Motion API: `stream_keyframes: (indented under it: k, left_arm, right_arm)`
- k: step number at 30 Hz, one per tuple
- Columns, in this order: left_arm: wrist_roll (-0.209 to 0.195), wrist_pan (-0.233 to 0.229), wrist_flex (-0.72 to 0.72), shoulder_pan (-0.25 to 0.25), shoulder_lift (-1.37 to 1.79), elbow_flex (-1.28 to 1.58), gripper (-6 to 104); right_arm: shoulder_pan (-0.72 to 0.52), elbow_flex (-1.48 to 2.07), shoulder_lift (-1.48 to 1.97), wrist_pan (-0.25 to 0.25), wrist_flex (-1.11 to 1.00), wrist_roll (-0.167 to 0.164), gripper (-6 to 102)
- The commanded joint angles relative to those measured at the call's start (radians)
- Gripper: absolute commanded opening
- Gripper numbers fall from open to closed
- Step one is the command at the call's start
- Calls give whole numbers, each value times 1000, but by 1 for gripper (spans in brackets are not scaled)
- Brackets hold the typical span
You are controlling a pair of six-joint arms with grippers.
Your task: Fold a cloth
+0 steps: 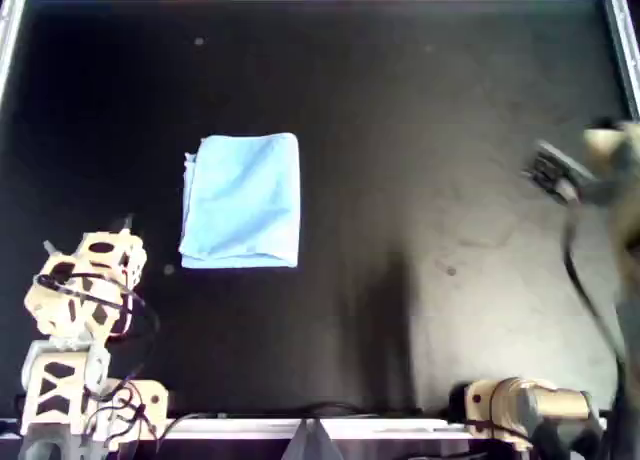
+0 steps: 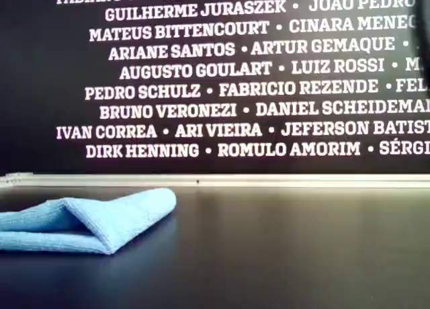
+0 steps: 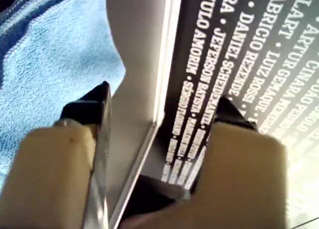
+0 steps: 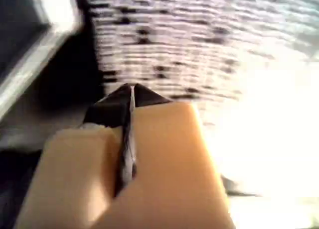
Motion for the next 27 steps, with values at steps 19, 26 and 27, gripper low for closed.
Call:
stream_keyframes:
  k: [19,26,27]
  left_arm:
    - [-12,-3,-11,26,18,-44,73]
    - [-12,-5,-9,26,18,-41,73]
    - [-11,-5,-9,26,18,-43,73]
  right_arm:
    - [-5,1177,528,-2,-699,-6,-1]
    - [-6,1293,676,0,-699,-6,0]
    - [-9,1313,676,-2,-699,-6,0]
